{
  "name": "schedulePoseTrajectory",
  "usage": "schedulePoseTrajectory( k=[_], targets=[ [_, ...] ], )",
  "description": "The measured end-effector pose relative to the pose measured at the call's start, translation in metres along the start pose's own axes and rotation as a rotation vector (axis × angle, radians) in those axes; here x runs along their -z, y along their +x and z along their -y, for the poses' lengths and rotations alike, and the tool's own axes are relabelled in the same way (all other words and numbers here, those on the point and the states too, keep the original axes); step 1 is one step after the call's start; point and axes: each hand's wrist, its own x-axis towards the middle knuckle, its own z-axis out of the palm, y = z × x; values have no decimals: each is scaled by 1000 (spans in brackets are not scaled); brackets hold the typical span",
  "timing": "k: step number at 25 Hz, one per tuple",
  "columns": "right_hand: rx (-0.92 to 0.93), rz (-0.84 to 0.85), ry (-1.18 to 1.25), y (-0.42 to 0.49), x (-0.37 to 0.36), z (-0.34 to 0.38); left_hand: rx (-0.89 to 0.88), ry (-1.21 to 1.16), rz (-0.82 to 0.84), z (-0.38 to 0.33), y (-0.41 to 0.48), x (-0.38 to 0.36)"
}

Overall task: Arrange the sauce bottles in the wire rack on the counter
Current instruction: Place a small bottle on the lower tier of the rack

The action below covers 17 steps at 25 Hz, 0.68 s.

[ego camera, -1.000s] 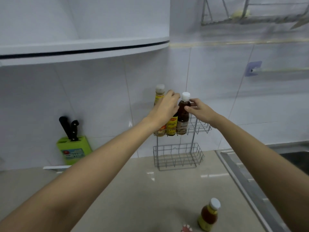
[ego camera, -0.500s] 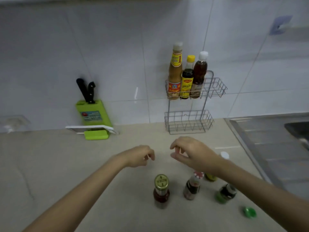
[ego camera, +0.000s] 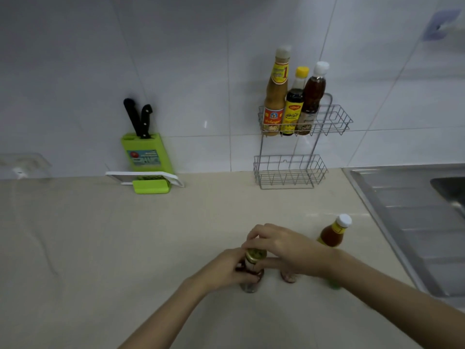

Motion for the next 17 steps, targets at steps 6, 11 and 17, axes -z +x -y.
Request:
schedulePoseTrajectory(
  k=[6,11,17],
  targets=[
    [19,102,-315,7,-2,-6,-45,51,-46,3,2,-1],
    [105,-37,-670,21,-16,-7,-35,53,-98,6,2,-10],
    [-45,-142,-640,30,-38,-3,-17,58,-265,13,-3,-28]
  ],
)
